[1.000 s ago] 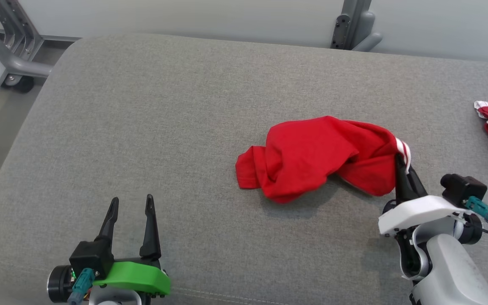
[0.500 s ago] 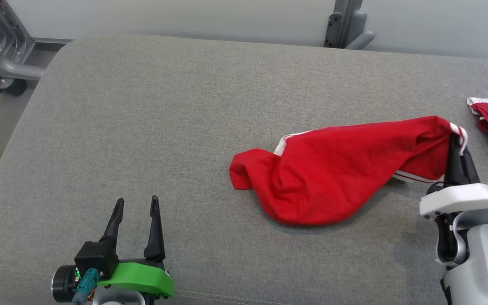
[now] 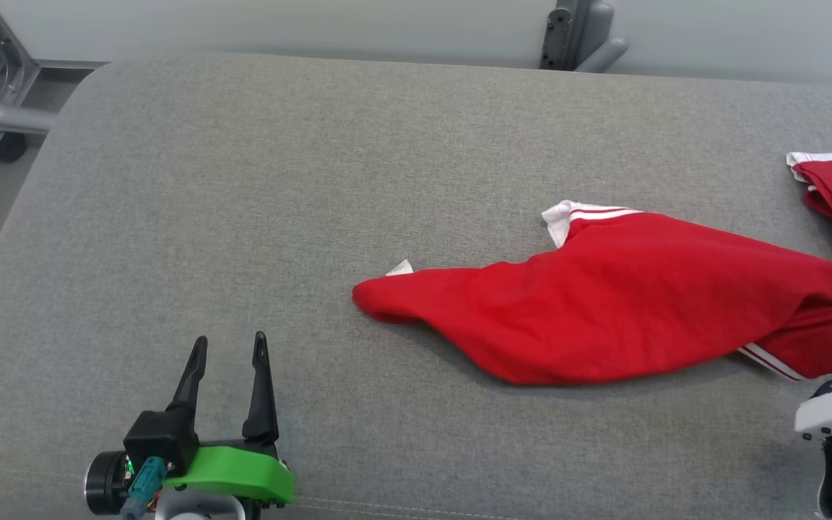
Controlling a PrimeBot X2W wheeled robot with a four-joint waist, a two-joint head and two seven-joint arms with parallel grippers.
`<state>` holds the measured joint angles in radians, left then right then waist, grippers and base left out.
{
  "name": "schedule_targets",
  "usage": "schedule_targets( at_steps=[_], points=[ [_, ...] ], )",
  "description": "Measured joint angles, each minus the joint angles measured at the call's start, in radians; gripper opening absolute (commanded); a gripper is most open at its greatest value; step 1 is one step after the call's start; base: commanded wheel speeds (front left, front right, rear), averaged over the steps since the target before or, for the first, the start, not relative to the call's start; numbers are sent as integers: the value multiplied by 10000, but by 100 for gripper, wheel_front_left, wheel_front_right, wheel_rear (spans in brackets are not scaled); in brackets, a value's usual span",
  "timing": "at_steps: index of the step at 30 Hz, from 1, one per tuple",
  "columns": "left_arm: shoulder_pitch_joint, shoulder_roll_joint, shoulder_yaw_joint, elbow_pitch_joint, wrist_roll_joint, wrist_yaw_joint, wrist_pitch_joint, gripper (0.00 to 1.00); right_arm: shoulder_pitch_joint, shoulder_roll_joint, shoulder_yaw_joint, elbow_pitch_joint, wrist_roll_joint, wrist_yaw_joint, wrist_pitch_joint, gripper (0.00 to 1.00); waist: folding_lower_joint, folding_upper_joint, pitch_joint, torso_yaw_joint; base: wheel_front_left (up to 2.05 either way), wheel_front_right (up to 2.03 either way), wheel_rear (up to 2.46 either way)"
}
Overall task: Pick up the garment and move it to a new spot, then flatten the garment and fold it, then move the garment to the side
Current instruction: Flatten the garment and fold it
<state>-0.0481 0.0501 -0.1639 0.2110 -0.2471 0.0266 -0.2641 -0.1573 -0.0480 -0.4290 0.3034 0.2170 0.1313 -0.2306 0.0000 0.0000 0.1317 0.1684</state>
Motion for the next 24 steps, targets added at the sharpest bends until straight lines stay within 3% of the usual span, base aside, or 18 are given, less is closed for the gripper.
schedule_targets(
  at_steps=[9,11,12,13,24],
  points=[
    [-111,-2,21,-38,79,-15,0,100,321,-10,-8,259,36,0,228,0,0,0,201,-559,0,0,0],
    [-134,-2,27,-35,100,-15,0,100,331,-2,234,368,119,0,291,30,0,0,230,-711,0,0,0],
    [-142,-2,33,-31,109,-15,0,100,343,-4,347,405,155,0,314,83,0,0,240,-791,0,0,0],
    [-144,-2,33,-27,111,-17,0,100,355,0,435,426,207,0,324,100,0,0,249,-875,0,0,0],
    [-318,-4,79,19,199,-102,0,100,601,-12,533,113,115,0,311,100,0,0,362,-1871,0,0,0]
  ],
)
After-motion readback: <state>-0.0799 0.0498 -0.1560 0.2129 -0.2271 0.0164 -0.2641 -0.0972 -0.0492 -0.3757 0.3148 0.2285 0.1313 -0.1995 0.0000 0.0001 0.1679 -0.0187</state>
